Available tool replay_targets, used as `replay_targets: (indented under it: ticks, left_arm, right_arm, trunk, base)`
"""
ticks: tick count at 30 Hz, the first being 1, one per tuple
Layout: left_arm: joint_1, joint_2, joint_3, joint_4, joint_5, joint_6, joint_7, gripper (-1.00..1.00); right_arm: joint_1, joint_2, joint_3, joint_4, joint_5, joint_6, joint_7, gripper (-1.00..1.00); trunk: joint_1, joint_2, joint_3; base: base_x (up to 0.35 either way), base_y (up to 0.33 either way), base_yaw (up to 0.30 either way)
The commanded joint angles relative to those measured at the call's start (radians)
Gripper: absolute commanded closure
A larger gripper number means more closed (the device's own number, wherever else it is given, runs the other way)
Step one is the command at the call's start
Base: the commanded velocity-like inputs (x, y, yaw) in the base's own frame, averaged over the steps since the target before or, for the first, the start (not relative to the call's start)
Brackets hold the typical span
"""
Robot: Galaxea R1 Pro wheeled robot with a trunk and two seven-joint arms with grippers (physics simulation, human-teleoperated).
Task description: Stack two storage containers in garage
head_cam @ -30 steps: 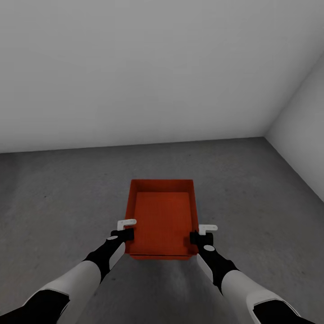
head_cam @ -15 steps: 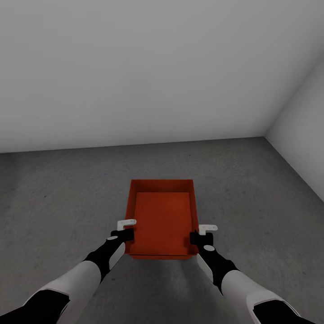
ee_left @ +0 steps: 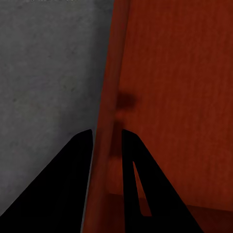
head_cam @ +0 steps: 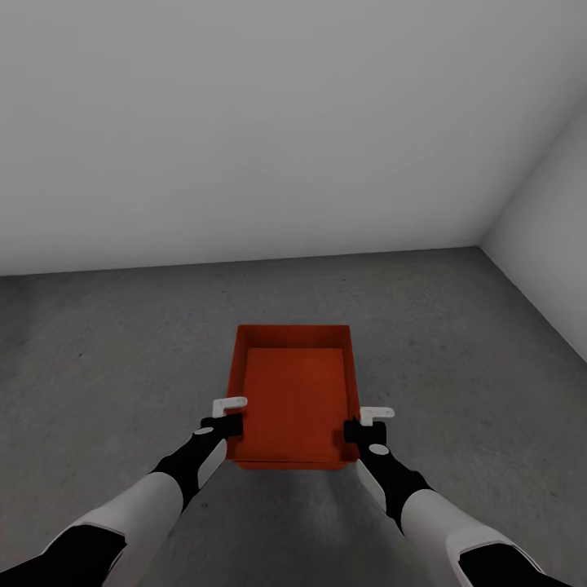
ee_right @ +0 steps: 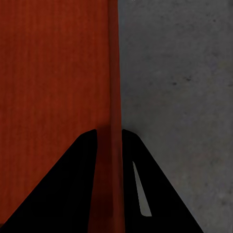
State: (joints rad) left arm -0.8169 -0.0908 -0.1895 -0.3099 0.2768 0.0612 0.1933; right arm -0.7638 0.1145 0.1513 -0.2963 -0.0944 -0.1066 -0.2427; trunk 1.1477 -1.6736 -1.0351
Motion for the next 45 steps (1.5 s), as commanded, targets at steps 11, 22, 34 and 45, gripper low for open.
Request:
replay_targets:
  ticks: [11, 22, 34, 45]
  left_arm:
    - [0.001, 0.042, -0.004, 0.071, 0.004, 0.006, 0.015, 1.0]
    - [0.001, 0.042, -0.004, 0.071, -0.001, 0.006, 0.016, 1.0]
    - [0.0, 0.041, -0.005, 0.071, -0.002, 0.012, 0.015, -1.0]
    - [0.0, 0.044, -0.005, 0.069, 0.001, 0.008, 0.016, -1.0]
  right_arm:
    - [-0.002, -0.001, -0.022, -0.003, 0.004, -0.007, -0.054, 1.0]
    - [-0.002, -0.002, -0.022, -0.003, 0.015, -0.006, -0.045, 1.0]
    - [-0.002, -0.001, -0.018, -0.003, 0.012, 0.002, -0.042, -1.0]
    - [-0.002, -0.002, -0.018, -0.003, 0.016, 0.0, -0.043, -1.0]
  trunk:
    - [0.0, 0.0, 0.0]
    - [0.0, 0.0, 0.0]
    - [0.0, 0.0, 0.0]
    - [0.0, 0.0, 0.0]
  base:
    - [0.0, 0.0, 0.0]
    - [0.0, 0.0, 0.0]
    - [0.0, 0.0, 0.0]
    - [0.0, 0.0, 0.0]
